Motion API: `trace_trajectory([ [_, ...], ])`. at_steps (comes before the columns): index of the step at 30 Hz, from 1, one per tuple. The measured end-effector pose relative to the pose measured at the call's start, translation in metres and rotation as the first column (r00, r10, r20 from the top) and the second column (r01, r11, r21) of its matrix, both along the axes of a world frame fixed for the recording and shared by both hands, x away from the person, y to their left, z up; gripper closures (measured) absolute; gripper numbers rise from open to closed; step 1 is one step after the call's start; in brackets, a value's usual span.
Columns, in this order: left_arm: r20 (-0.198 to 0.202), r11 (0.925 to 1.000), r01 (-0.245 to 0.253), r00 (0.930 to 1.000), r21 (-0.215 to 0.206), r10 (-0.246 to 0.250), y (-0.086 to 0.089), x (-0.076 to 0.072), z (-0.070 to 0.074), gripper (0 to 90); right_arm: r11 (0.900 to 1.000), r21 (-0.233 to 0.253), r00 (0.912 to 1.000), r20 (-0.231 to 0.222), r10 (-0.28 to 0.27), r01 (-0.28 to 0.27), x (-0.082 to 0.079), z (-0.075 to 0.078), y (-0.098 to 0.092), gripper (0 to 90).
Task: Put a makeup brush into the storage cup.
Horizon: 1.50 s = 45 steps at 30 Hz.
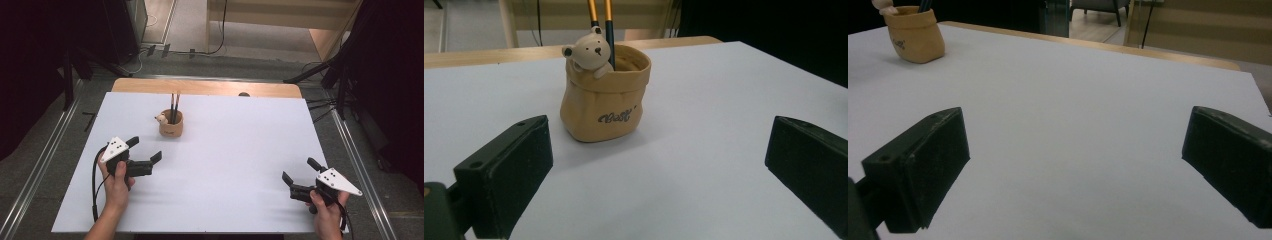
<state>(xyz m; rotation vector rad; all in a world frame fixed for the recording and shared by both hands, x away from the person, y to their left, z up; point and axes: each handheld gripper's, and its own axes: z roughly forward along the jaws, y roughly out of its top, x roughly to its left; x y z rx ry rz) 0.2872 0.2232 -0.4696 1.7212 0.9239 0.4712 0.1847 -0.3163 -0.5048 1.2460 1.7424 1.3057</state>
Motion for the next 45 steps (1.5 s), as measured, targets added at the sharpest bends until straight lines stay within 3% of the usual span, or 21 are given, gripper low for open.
trace_trajectory([
  [45, 0.005, 0.9963, -0.063, 0.998, 0.059, 0.063, 0.056, -0.045, -0.01, 0.0, 1.0, -0.019, 0.9999, 0.002, -0.012, 0.012, -0.002, 0.0, -0.002, 0.0],
])
